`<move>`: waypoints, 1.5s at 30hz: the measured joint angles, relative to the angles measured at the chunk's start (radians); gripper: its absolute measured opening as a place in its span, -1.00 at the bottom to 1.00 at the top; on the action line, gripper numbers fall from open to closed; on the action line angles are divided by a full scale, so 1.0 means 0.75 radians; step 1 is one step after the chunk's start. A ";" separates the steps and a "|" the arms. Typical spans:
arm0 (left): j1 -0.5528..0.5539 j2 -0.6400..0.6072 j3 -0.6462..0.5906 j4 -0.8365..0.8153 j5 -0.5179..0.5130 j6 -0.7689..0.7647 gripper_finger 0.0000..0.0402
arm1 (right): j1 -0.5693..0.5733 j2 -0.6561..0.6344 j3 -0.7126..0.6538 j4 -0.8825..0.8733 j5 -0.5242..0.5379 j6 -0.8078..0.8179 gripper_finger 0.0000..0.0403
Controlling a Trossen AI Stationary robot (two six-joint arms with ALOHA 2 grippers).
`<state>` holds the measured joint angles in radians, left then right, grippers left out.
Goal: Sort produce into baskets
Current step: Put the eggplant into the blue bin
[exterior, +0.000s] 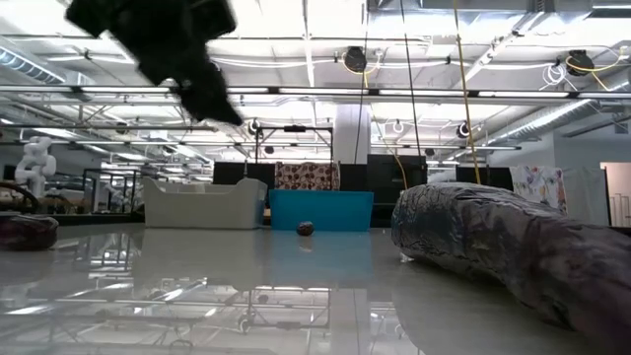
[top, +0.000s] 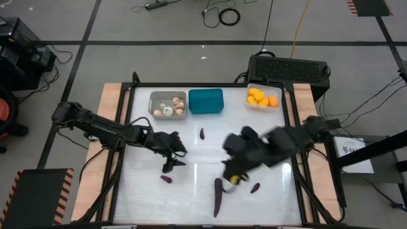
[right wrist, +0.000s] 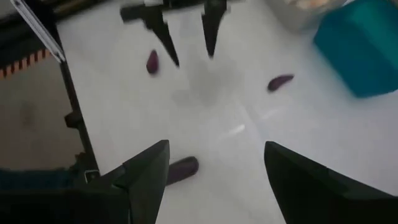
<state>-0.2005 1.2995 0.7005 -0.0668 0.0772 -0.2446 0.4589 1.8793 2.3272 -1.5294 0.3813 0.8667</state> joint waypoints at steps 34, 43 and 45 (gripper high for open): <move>-0.136 1.122 1.157 -0.376 0.309 1.255 0.45 | 0.611 -0.035 -0.001 -0.056 0.191 0.055 0.26; -0.148 1.148 1.159 -0.381 0.141 1.432 0.45 | 0.562 -0.035 -0.001 -0.056 0.213 0.129 0.26; -0.146 1.153 1.159 -0.380 0.139 1.435 0.45 | 0.544 -0.035 -0.001 -0.056 0.215 0.149 0.26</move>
<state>-0.3097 2.1642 1.5700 -0.3517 0.1818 0.8314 0.8672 1.8530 2.3268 -1.5711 0.5426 0.9784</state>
